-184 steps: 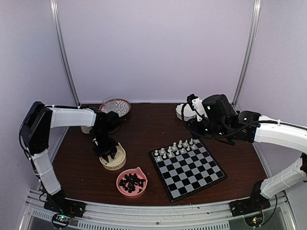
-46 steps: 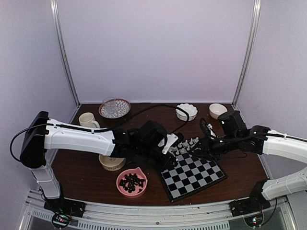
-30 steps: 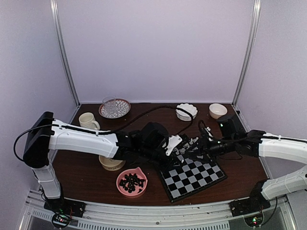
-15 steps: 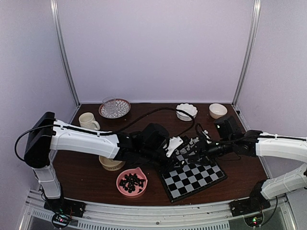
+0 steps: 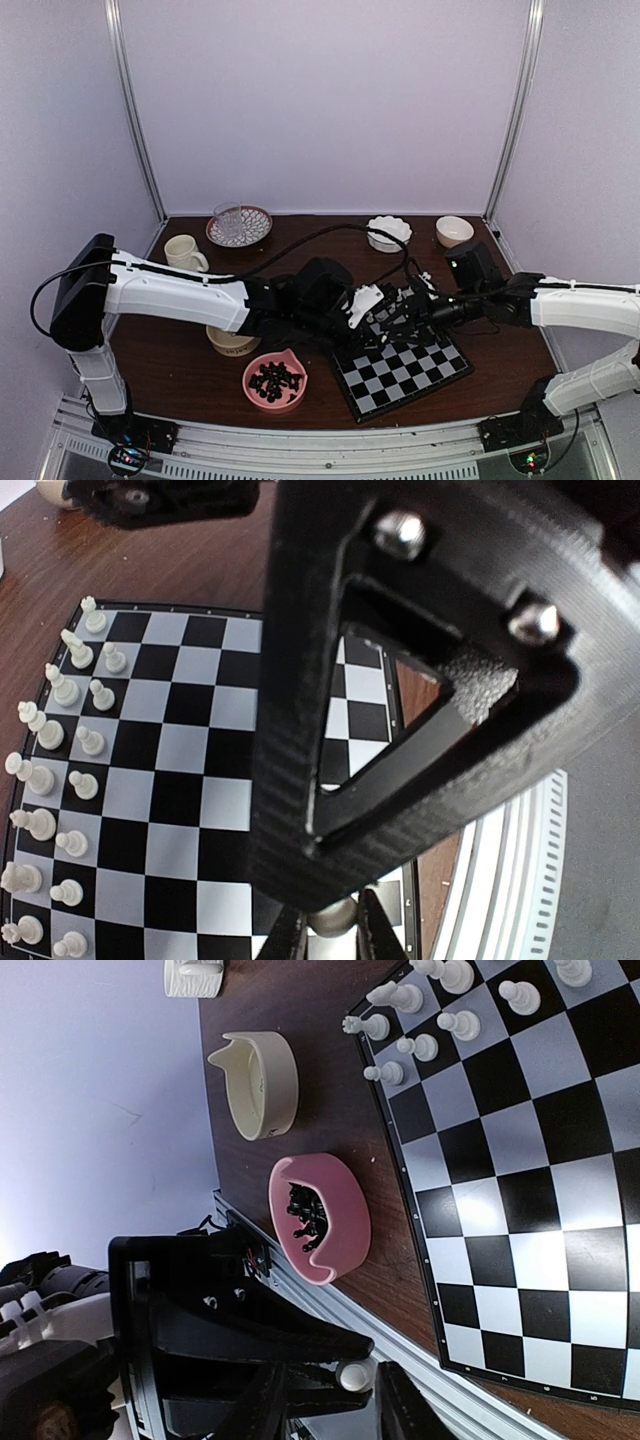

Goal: Set up the chess pieces on the board
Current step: Pass from the left arm to the right

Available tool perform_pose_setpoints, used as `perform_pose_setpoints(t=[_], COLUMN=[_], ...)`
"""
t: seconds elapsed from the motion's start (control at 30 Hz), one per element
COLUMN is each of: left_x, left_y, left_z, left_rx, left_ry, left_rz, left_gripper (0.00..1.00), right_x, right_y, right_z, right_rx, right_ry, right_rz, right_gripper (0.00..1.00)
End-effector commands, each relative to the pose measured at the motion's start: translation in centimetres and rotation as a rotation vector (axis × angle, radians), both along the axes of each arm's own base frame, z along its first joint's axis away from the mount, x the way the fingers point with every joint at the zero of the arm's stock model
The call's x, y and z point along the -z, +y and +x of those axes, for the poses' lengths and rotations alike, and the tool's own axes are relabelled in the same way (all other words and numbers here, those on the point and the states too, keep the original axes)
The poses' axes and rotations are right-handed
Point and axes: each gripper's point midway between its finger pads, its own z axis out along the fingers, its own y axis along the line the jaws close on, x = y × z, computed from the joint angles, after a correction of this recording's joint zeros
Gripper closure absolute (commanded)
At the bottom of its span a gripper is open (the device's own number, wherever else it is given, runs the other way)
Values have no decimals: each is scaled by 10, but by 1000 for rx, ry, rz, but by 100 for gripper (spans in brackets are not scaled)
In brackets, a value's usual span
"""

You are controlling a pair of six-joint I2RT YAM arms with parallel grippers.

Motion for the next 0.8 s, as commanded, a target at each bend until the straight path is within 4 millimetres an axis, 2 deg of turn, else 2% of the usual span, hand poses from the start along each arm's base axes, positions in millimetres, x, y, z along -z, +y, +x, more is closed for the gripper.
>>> perform_pose_setpoints(t=[0.0, 0.77], left_x=[-22, -27], left_y=[-13, -17], left_z=[0, 4], left_rx=[25, 24], left_ry=[-46, -72], left_rz=[-78, -90], left_gripper=[87, 87], right_x=[5, 10], right_y=[1, 3], right_z=[-1, -9], right_rx=[-6, -40], right_ry=[8, 31], right_rz=[11, 16], right_gripper=[67, 76])
